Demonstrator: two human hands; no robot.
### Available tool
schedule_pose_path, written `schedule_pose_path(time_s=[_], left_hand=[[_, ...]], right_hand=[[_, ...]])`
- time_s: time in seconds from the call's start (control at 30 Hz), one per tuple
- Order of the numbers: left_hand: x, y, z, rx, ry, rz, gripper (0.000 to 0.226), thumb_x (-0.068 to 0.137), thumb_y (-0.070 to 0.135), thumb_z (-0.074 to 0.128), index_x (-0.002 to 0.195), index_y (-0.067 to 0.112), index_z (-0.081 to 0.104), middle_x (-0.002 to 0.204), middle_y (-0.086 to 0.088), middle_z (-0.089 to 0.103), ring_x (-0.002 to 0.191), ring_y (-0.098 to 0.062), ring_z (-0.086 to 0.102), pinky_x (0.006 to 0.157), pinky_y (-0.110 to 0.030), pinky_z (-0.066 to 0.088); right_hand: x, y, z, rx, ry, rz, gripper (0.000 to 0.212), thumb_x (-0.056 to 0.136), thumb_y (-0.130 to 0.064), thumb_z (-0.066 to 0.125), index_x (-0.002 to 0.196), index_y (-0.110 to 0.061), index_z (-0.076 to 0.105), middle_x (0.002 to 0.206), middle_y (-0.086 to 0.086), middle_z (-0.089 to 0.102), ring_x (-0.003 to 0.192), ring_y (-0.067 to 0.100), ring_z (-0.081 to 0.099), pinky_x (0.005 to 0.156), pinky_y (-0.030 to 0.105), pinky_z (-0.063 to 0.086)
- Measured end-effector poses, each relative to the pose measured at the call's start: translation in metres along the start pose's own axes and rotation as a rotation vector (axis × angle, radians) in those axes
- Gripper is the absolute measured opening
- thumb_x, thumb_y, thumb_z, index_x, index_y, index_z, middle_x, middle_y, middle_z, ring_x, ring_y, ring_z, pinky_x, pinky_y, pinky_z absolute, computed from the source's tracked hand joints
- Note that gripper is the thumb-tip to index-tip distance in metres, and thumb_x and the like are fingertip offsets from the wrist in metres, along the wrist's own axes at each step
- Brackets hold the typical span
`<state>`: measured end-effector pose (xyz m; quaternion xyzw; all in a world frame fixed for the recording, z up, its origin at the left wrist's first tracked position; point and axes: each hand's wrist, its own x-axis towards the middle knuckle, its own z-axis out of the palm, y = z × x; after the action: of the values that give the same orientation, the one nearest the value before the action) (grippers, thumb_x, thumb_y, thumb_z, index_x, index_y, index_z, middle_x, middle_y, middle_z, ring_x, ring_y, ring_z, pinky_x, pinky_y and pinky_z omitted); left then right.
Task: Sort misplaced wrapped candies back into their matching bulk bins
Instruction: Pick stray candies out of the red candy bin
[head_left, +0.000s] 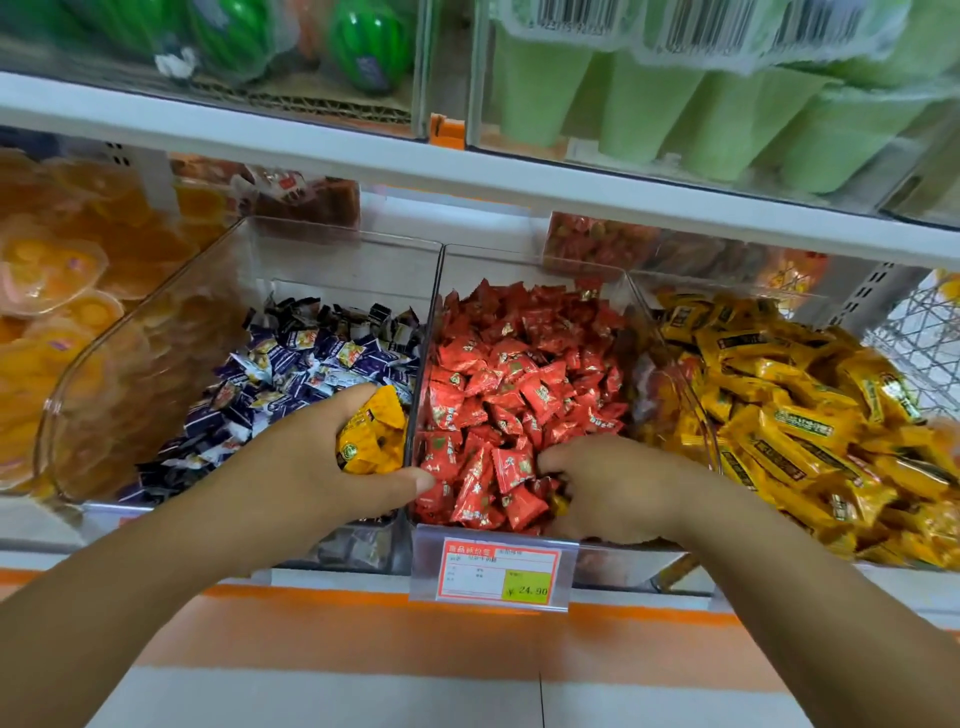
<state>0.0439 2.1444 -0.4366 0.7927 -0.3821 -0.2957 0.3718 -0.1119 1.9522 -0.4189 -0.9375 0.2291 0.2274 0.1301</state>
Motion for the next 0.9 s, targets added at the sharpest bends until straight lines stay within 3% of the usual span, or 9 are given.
schedule_pose_path(time_s=[0.1, 0.13, 0.27, 0.4, 0.5, 0.53, 0.6, 0.73, 0.9], left_hand=[[-0.001, 0.001, 0.0, -0.022, 0.023, -0.006, 0.095, 0.05, 0.079, 0.069, 0.13, 0.032, 0.048, 0.087, 0.014, 0.067, 0.07, -0.02, 0.068, 0.072, -0.037, 0.057], [-0.002, 0.002, 0.001, -0.022, 0.024, -0.016, 0.096, 0.05, 0.079, 0.069, 0.132, 0.034, 0.047, 0.091, 0.015, 0.068, 0.072, -0.019, 0.069, 0.074, -0.038, 0.057], [-0.002, 0.001, 0.0, -0.001, 0.017, -0.01, 0.099, 0.048, 0.082, 0.069, 0.128, 0.028, 0.048, 0.089, 0.013, 0.066, 0.066, -0.024, 0.064, 0.07, -0.046, 0.057], [-0.003, 0.007, 0.001, 0.0, 0.083, -0.003, 0.104, 0.04, 0.082, 0.067, 0.135, 0.049, 0.041, 0.12, 0.019, 0.063, 0.098, -0.007, 0.064, 0.088, -0.029, 0.05], [-0.008, 0.016, 0.002, -0.079, 0.129, 0.043, 0.059, 0.046, 0.074, 0.07, 0.099, 0.056, 0.053, 0.092, 0.031, 0.066, 0.085, -0.001, 0.065, 0.08, -0.02, 0.053], [-0.009, 0.018, 0.003, -0.077, 0.156, 0.057, 0.063, 0.047, 0.069, 0.07, 0.105, 0.054, 0.052, 0.092, 0.035, 0.064, 0.087, 0.005, 0.062, 0.079, -0.014, 0.05], [-0.01, 0.021, 0.004, -0.054, 0.206, 0.079, 0.085, 0.049, 0.066, 0.07, 0.128, 0.044, 0.048, 0.108, 0.033, 0.059, 0.096, 0.006, 0.057, 0.085, -0.021, 0.046], [-0.013, 0.035, 0.003, -0.139, 0.236, 0.169, 0.037, 0.062, 0.045, 0.075, 0.092, 0.032, 0.058, 0.071, 0.021, 0.066, 0.059, 0.004, 0.059, 0.055, -0.011, 0.044], [-0.014, 0.039, -0.001, -0.131, 0.211, 0.248, 0.04, 0.055, 0.041, 0.08, 0.087, 0.027, 0.061, 0.07, 0.004, 0.066, 0.054, -0.002, 0.056, 0.05, -0.012, 0.043]], right_hand=[[-0.001, 0.006, -0.004, 0.136, 0.121, 0.029, 0.04, 0.083, -0.025, 0.071, 0.121, -0.028, 0.058, 0.117, -0.007, 0.055, 0.104, 0.016, 0.057, 0.078, 0.024, 0.046], [-0.004, 0.007, -0.008, 0.224, 0.163, 0.044, 0.045, 0.084, -0.024, 0.072, 0.125, -0.03, 0.056, 0.119, -0.006, 0.056, 0.1, 0.014, 0.062, 0.075, 0.022, 0.048], [-0.019, 0.012, -0.023, 0.51, 0.213, 0.061, 0.034, 0.089, -0.02, 0.067, 0.116, -0.037, 0.054, 0.085, -0.002, 0.071, 0.067, 0.009, 0.068, 0.058, 0.022, 0.053], [-0.026, 0.018, -0.029, 0.573, 0.296, -0.011, 0.019, 0.089, -0.015, 0.067, 0.1, -0.03, 0.063, 0.08, -0.004, 0.072, 0.07, 0.004, 0.068, 0.077, 0.033, 0.056], [-0.029, 0.01, -0.033, 0.69, 0.365, -0.126, 0.019, 0.089, -0.013, 0.066, 0.097, -0.03, 0.069, 0.084, -0.004, 0.073, 0.076, 0.003, 0.07, 0.081, 0.036, 0.054], [-0.03, 0.005, -0.033, 0.732, 0.361, -0.174, 0.022, 0.09, -0.012, 0.064, 0.101, -0.031, 0.069, 0.087, -0.003, 0.074, 0.078, 0.004, 0.07, 0.081, 0.031, 0.054], [-0.031, -0.006, -0.034, 0.826, 0.345, -0.28, 0.029, 0.089, -0.008, 0.065, 0.108, -0.029, 0.067, 0.088, -0.001, 0.073, 0.08, 0.009, 0.071, 0.076, 0.022, 0.053], [-0.022, -0.031, -0.03, 0.898, 0.429, -0.409, 0.03, 0.076, -0.002, 0.077, 0.1, -0.014, 0.064, 0.085, 0.005, 0.07, 0.075, 0.02, 0.068, 0.07, 0.026, 0.057], [-0.014, -0.052, -0.025, 0.965, 0.46, -0.5, 0.016, 0.082, -0.003, 0.072, 0.096, -0.007, 0.066, 0.088, 0.014, 0.071, 0.075, 0.026, 0.07, 0.076, 0.039, 0.059]])
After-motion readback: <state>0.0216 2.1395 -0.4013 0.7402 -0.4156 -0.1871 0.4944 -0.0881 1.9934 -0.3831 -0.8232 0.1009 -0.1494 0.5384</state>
